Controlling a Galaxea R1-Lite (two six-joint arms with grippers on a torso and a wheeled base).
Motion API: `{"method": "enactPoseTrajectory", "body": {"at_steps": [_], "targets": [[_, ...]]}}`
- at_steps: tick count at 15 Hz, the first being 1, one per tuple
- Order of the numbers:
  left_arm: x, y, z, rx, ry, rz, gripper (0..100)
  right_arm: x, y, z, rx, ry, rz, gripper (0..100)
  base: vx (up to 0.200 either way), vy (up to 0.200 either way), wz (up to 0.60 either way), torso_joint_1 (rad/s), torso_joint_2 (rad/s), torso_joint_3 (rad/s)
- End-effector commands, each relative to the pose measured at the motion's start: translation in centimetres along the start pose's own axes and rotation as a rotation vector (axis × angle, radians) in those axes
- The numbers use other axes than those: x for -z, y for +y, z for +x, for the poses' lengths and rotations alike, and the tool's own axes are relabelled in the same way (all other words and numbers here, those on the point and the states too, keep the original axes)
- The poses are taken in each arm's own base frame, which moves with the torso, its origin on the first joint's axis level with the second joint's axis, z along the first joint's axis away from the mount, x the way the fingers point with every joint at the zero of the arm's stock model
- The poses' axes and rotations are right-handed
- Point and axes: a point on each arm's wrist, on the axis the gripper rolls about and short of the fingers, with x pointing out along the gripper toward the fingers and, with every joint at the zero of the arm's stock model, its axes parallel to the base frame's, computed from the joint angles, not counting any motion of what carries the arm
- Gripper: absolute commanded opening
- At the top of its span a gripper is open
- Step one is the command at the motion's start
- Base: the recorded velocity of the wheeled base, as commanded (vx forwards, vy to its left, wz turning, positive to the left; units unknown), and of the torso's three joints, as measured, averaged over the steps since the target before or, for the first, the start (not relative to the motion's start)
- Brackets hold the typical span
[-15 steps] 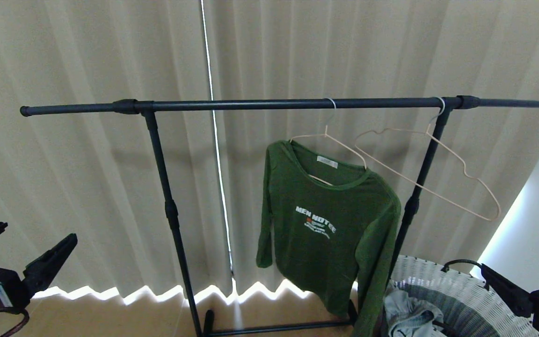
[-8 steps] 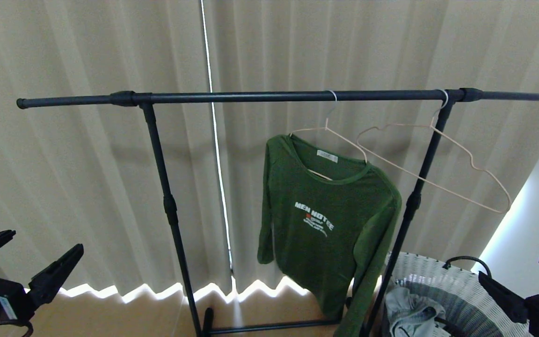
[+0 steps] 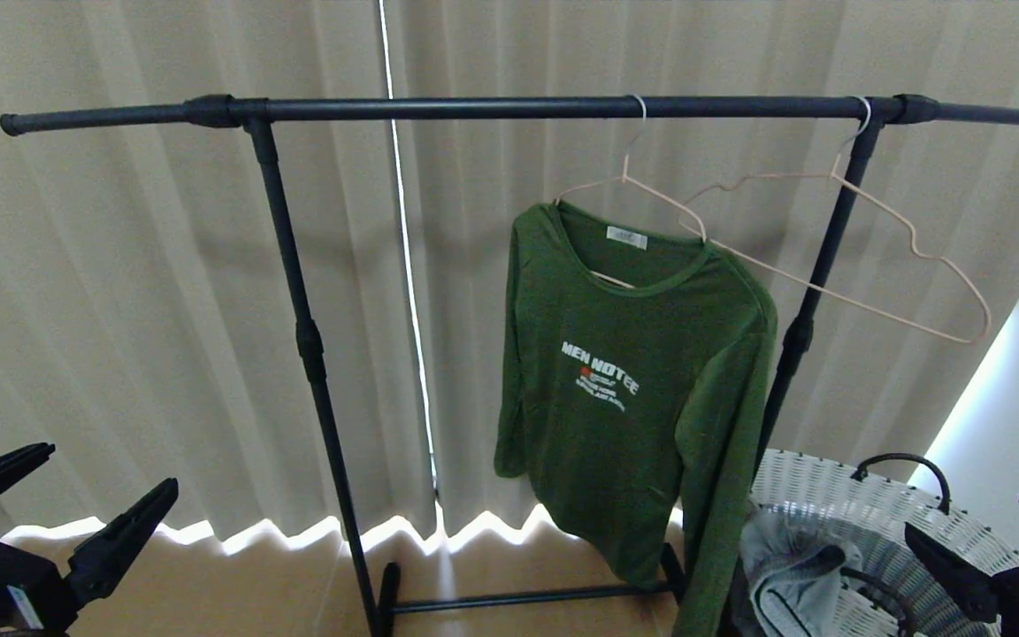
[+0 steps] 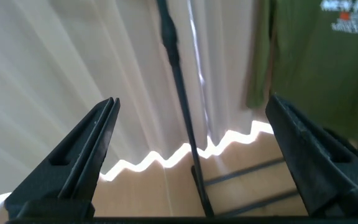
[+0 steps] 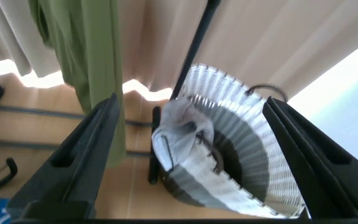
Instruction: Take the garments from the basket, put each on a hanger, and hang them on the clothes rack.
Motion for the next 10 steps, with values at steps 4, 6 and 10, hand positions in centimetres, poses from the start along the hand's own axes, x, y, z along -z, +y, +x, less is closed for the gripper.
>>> {"method": "enactPoseTrajectory", "body": {"at_steps": [4,6,10], "targets": [[0.04,-0.07,0.01,0.006,0.001,0.004,100,0.20,0.06,0.03,-0.003,0.009,-0.003,100,0.000,0.000,0.00,-0.178,0.47,0.289],[0.17,-0.10,-0.02,0.007,0.005,0.004,100,0.33,0.07,0.03,-0.004,0.013,-0.006,100,0.000,0.000,0.00,-0.161,0.47,0.300],[0.37,-0.16,0.05,0.011,0.016,0.006,100,0.66,0.11,-0.04,-0.008,0.020,-0.014,100,0.000,0.000,0.00,-0.138,0.46,0.315]]}}
